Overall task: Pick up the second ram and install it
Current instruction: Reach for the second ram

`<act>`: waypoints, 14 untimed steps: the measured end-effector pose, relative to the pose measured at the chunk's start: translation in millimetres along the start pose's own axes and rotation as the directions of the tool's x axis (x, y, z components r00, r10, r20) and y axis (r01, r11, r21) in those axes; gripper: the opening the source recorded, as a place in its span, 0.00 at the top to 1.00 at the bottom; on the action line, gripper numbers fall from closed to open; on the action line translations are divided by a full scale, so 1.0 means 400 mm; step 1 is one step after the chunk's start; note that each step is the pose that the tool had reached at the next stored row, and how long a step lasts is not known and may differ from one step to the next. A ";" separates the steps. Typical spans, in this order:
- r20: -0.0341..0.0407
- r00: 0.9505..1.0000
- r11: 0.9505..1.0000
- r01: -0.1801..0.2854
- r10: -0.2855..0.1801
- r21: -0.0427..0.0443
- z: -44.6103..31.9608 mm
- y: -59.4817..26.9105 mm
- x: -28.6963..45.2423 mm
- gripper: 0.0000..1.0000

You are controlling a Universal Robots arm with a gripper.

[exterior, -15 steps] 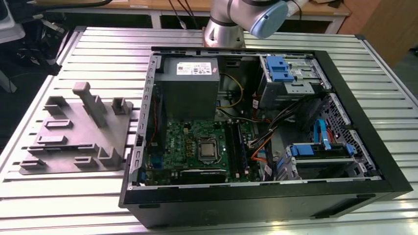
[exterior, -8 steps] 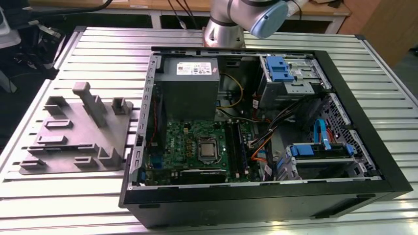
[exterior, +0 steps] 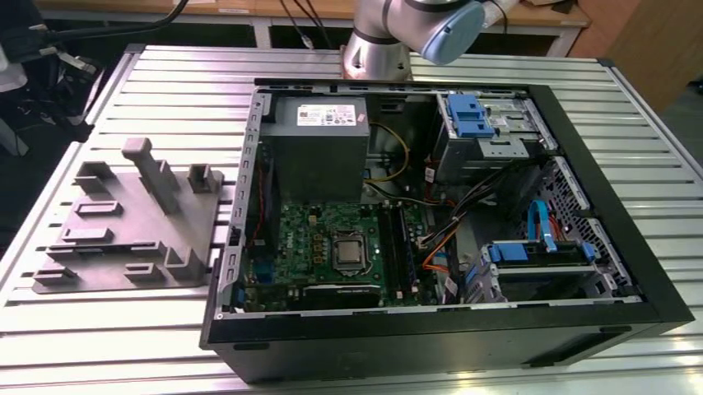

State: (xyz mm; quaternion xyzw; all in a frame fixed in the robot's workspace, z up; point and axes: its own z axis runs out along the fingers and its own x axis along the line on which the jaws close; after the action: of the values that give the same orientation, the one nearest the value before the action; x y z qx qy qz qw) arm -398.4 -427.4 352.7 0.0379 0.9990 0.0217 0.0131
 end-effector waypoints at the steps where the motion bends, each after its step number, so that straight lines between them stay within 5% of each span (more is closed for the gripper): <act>1: 0.000 1.000 1.000 0.000 0.000 0.000 0.002 -0.002 0.002 0.90; 14: 0.000 1.000 1.000 0.000 0.000 0.000 0.034 -0.032 0.019 0.90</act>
State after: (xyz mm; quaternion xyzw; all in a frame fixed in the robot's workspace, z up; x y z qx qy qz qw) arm -406.7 -438.8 338.3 0.0379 0.9990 0.0218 0.0131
